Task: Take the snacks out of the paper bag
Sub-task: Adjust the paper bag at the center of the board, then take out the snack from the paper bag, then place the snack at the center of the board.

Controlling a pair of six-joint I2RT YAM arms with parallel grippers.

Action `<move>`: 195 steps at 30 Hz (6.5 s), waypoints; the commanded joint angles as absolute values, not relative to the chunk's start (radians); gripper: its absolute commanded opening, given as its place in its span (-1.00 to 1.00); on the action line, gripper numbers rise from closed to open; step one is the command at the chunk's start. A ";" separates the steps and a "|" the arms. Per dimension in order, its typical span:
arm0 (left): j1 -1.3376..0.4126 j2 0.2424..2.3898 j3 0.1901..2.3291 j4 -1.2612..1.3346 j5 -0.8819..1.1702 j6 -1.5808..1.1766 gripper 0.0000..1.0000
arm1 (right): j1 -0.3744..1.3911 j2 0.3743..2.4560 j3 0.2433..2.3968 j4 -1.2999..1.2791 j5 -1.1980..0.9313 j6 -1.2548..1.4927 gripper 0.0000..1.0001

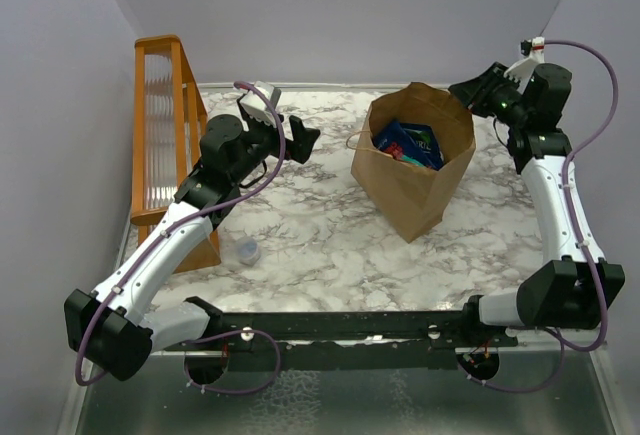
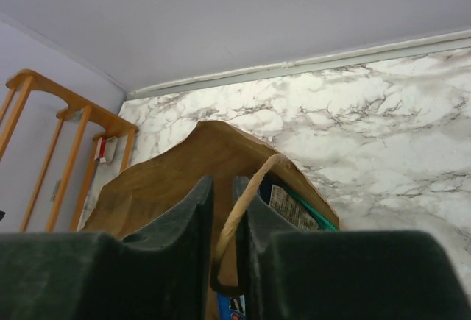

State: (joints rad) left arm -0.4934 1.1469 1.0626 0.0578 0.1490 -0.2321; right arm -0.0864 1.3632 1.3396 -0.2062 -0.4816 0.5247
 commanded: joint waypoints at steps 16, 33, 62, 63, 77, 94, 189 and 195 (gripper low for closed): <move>-0.499 1.138 1.067 0.055 0.115 -0.200 0.89 | -0.087 1.298 1.551 -0.142 -0.621 0.417 -0.97; -0.499 1.086 1.110 0.001 0.216 -0.425 0.89 | 0.029 1.482 1.558 -0.033 -1.144 0.519 -0.94; -0.846 1.061 0.860 0.172 0.096 -0.752 0.62 | 0.236 1.326 1.500 -0.514 -1.131 0.195 -0.92; -0.852 1.051 0.854 0.170 0.089 -0.750 0.61 | 0.236 1.301 1.480 -0.551 -1.065 0.162 -0.92; -1.132 1.035 0.776 0.216 -0.177 -0.696 0.41 | 0.236 1.149 1.287 -0.381 -0.886 0.245 -0.93; -1.344 1.315 0.888 -0.004 -0.692 -1.175 0.17 | 0.236 1.144 1.289 -0.184 -0.773 0.346 -0.93; -1.162 1.209 1.751 -0.456 -0.748 -0.431 -1.00 | 0.236 0.975 1.149 -0.147 -0.434 0.310 -0.92; -0.965 1.264 1.862 -0.564 -0.713 -0.364 -1.00 | 0.236 0.975 1.155 -0.148 -0.437 0.309 -0.92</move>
State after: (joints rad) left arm -1.0729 1.2263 1.8069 -0.4656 -0.7048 -0.4591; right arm 0.2359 0.9878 1.1507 -0.1711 -0.4683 0.3252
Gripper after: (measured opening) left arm 0.012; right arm 0.037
